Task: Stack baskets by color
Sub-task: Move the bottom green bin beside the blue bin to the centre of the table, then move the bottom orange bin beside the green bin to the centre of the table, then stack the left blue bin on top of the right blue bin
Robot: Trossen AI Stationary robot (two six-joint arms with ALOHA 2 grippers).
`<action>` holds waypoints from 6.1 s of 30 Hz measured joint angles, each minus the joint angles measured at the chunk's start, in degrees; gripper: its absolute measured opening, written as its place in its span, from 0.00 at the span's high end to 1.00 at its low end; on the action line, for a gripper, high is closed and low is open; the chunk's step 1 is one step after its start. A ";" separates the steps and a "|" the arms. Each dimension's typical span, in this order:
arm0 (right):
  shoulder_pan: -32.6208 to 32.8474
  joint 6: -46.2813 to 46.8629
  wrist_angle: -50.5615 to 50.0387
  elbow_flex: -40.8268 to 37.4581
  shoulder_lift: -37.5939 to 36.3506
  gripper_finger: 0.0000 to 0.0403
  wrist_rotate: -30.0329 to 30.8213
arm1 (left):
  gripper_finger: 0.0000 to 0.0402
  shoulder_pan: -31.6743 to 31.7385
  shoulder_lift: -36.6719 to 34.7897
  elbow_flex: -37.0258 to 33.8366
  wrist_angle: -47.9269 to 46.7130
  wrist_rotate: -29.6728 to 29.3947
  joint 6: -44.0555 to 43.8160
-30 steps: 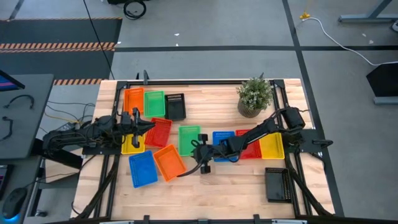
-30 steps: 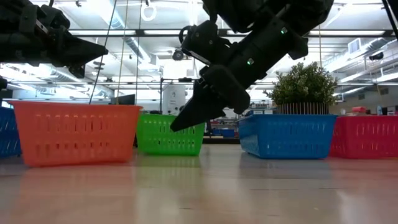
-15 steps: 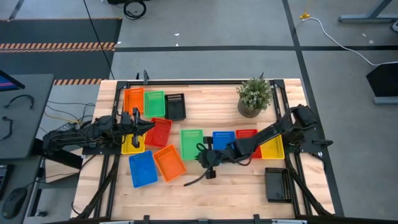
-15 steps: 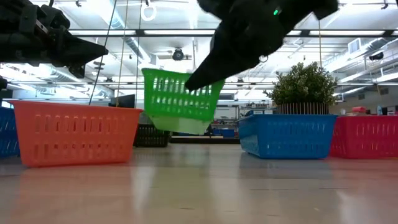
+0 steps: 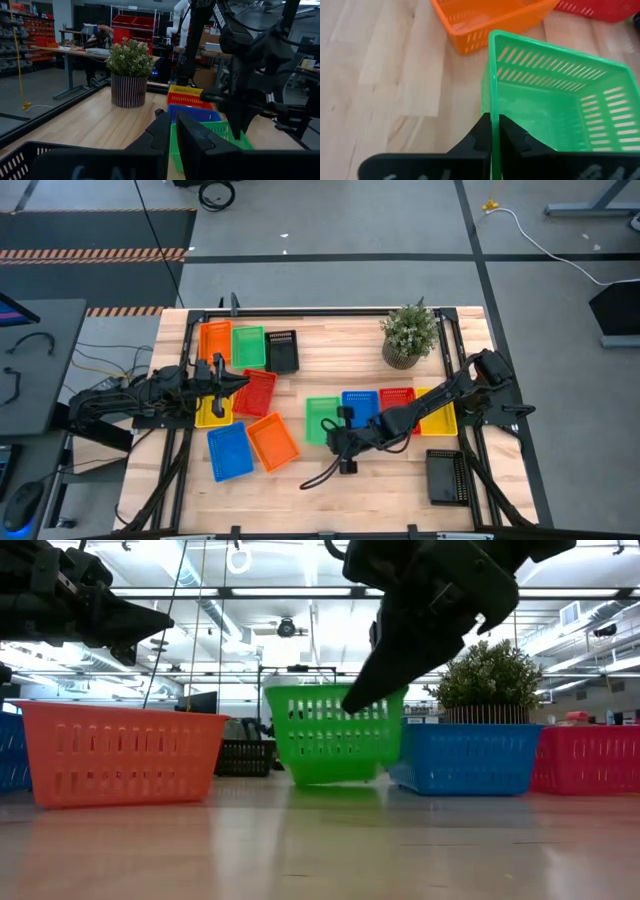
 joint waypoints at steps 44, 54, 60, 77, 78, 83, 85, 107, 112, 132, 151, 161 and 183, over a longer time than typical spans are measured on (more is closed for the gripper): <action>2.28 -9.86 21.48 6.93 5.32 0.61 -6.71 | 0.92 0.02 -0.02 -0.01 0.00 0.01 -0.01; 1.84 -20.76 3.40 32.99 22.40 0.56 -9.64 | 0.91 0.00 -0.02 0.01 0.03 0.01 -0.01; 0.97 -23.60 -6.01 42.03 28.42 0.46 -8.50 | 0.91 0.02 -0.02 0.00 0.07 -0.03 0.01; -1.20 -24.18 -13.02 43.17 30.12 0.85 -10.48 | 0.91 0.02 -0.02 0.01 -0.02 -0.01 0.01; -1.22 -24.39 -13.00 43.17 30.12 0.89 -11.04 | 0.91 0.01 -0.02 0.01 0.00 -0.01 0.00; -0.20 -24.64 -12.78 43.17 29.17 0.96 -10.58 | 0.93 0.01 -0.02 0.00 0.00 -0.01 -0.01; 0.55 -23.80 -13.13 43.12 27.91 0.95 -9.57 | 0.93 0.01 -0.02 0.00 -0.01 -0.01 0.00; -1.73 -4.96 -16.76 43.07 24.44 0.97 -0.05 | 0.92 0.00 -0.04 0.01 -0.17 0.10 0.01; -3.71 -3.66 -17.03 43.15 26.53 0.97 -1.87 | 0.91 0.02 0.70 0.01 0.21 -0.02 -0.01; -5.61 -0.36 -22.98 43.12 27.43 0.94 -3.80 | 0.90 0.00 0.74 -0.01 -0.07 -0.03 0.01; -5.43 -2.53 -23.63 43.08 24.57 0.65 -3.80 | 0.90 0.02 0.74 0.00 -0.17 -0.03 0.01; -1.48 -10.89 -20.76 43.15 21.32 0.66 8.96 | 0.93 0.02 0.74 0.00 -0.22 -0.03 -0.01; 11.02 -7.04 19.03 -0.35 1.48 0.69 22.70 | 0.92 0.02 0.72 0.01 -0.22 -0.01 0.01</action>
